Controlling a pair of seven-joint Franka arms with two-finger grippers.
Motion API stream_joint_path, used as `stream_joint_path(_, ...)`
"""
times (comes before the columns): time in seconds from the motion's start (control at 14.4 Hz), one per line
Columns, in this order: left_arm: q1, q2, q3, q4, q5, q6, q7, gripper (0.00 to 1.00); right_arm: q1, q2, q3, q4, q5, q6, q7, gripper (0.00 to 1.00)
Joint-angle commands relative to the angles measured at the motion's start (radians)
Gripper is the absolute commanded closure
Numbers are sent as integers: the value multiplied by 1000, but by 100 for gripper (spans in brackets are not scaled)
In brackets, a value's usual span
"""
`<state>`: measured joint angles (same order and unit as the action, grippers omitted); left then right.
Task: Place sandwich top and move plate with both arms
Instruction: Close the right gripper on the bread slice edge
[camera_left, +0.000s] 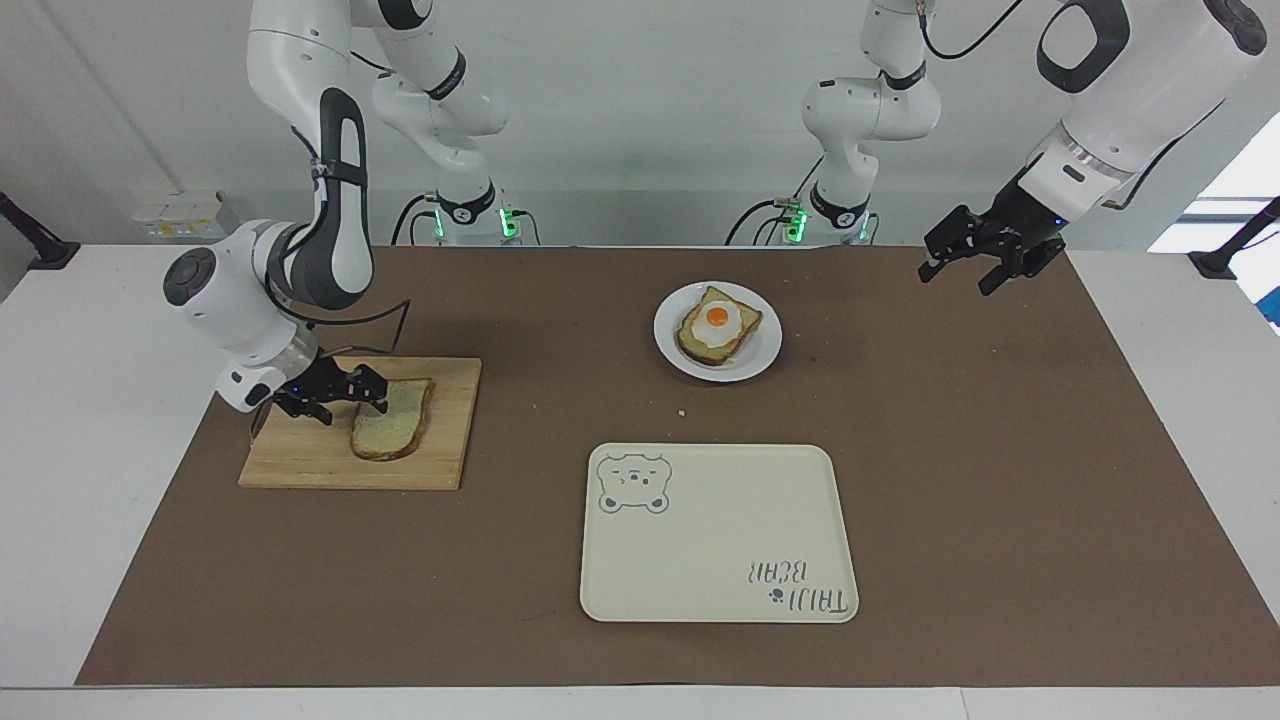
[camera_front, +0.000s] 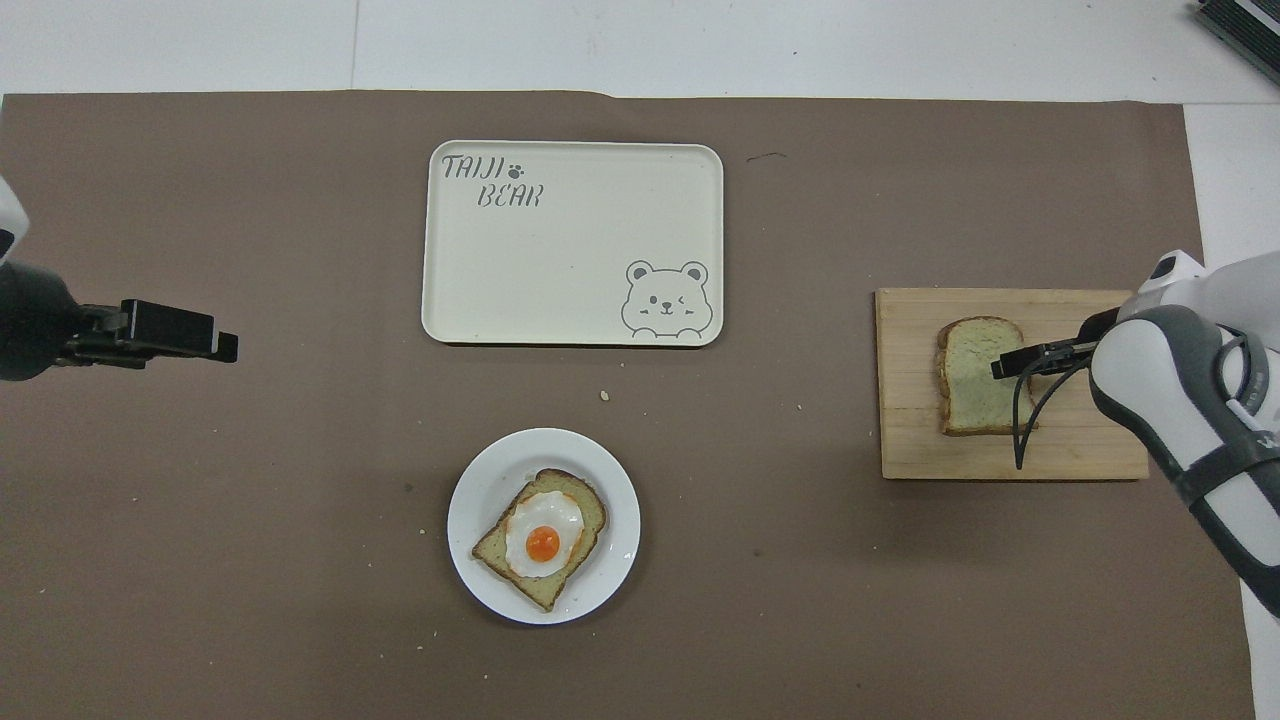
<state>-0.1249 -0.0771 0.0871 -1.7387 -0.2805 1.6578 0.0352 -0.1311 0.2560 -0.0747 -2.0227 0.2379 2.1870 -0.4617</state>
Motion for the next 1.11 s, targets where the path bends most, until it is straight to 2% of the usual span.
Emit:
stream_joint_path(0.0,-1,-18,3,-15,0,5,-11,0,-13,-9,7,-28,38,17,-40,10)
stream_joint_path(0.28,-1,-18,3,-15,0,5,-11,0,-12,-11,7,-31,38,17,-31,25)
stream_joint_path(0.42,-1,-20,3,-15,0,5,-11,0,-12,-9,7,-36,38,17,-31,27)
stream_joint_path(0.49,-1,-20,3,-15,0,5,-11,0,-13,-11,7,-36,38,17,-32,33)
stream_joint_path(0.56,-1,-18,3,-15,0,5,-11,0,-12,-9,7,-36,38,17,-32,48)
stream_joint_path(0.63,-1,-20,3,-15,0,5,-11,0,-13,-9,7,-36,38,14,-32,89)
stream_joint_path(0.69,-1,-18,3,-15,0,5,-11,0,-10,-11,7,-36,38,11,-17,100)
stream_joint_path(1.04,-1,-20,3,-15,0,5,-11,0,-10,-9,7,-34,37,10,17,100)
